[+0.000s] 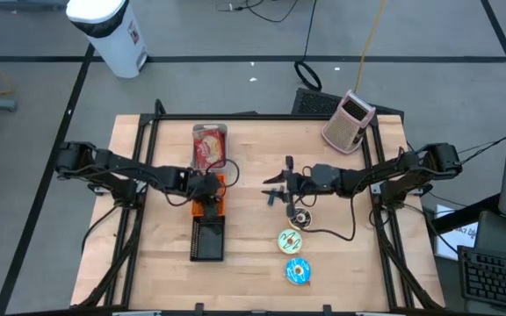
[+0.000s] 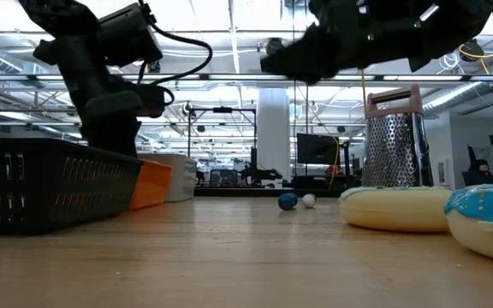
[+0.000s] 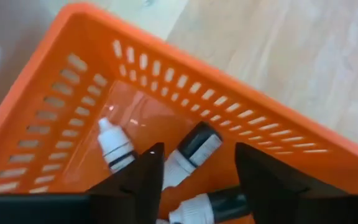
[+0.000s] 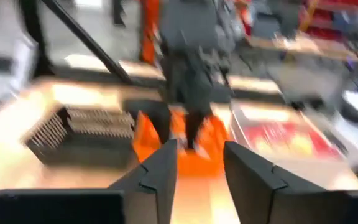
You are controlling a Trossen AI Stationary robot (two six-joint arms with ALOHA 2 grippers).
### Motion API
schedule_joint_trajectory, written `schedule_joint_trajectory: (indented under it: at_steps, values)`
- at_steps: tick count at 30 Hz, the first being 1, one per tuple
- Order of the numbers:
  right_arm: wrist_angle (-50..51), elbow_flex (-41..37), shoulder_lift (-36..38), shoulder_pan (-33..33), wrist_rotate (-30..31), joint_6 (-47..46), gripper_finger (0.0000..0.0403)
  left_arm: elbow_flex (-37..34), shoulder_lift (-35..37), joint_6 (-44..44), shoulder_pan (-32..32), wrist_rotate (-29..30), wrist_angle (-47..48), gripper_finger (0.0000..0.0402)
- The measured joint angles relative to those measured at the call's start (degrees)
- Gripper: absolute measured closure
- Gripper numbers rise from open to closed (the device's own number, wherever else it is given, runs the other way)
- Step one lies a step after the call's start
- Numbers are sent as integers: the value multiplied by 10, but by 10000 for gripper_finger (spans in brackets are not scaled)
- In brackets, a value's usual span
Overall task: Pick & Place Food Item
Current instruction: Put the brown food coloring bottle into the orange bin
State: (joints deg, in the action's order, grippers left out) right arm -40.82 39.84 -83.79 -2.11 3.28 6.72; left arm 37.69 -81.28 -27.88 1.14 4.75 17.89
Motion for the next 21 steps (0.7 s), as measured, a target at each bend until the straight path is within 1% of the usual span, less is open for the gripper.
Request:
schedule_joint_trajectory:
  at_steps: [3, 5, 8, 9, 11, 13, 17, 21]
  values:
    - [93, 0, 0, 0, 51, -8, 255, 11, 0, 34, -6, -21, -1, 173]
    - [164, 0, 0, 1, 72, -25, 241, 19, 0, 50, -10, -41, -2, 157]
    - [264, 0, 0, 5, 75, -32, 227, 29, 0, 66, -11, -61, -3, 139]
    - [283, -1, 0, 9, 74, -33, 225, 31, 0, 74, -11, -62, -4, 135]
    - [287, -4, -5, 23, 71, -32, 223, 31, 0, 87, -11, -61, -13, 128]
    - [285, -6, -16, 37, 53, -23, 223, 31, 0, 98, -12, -57, -26, 124]
    - [285, -9, -42, 69, -29, -1, 223, 31, 4, 101, -12, -58, -48, 122]
    - [287, -9, -69, 90, -61, 26, 223, 32, 14, 95, -12, -58, -40, 121]
